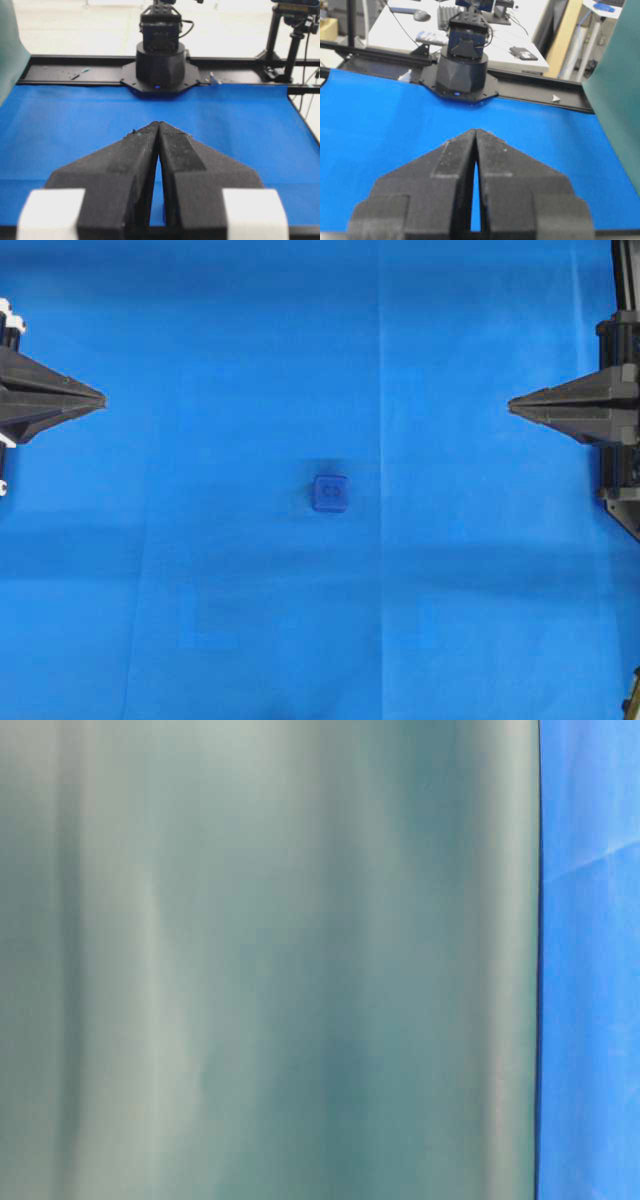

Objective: Handover the blue block to the right arm after grasping it with the left arm, then place it in the designated position.
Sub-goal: 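Open both grippers wide at their start positions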

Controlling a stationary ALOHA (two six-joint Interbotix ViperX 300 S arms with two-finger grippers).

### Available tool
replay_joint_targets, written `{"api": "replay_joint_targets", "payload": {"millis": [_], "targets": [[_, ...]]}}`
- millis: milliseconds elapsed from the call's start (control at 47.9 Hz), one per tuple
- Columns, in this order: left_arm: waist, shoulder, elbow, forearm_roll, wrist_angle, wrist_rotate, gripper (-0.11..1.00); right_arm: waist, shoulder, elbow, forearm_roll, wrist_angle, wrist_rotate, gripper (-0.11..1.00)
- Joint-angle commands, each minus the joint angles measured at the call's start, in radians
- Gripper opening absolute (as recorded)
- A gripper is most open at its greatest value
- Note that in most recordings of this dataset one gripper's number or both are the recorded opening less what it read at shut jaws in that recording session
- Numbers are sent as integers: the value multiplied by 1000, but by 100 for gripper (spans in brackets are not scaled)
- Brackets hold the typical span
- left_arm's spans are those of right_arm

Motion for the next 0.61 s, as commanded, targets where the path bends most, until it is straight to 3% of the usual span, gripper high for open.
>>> {"api": "replay_joint_targets", "payload": {"millis": [0, 272, 585], "targets": [[2, 2, -17, 3, -5, 0, 0, -2, 11, -18, -2, -3, -6, 1], [3, 6, -18, 3, 9, -9, 0, -2, 9, -38, -6, 72, -3, -3], [3, 8, -18, 3, 5, -20, 0, -2, 9, -38, -8, 72, -8, -3]]}}
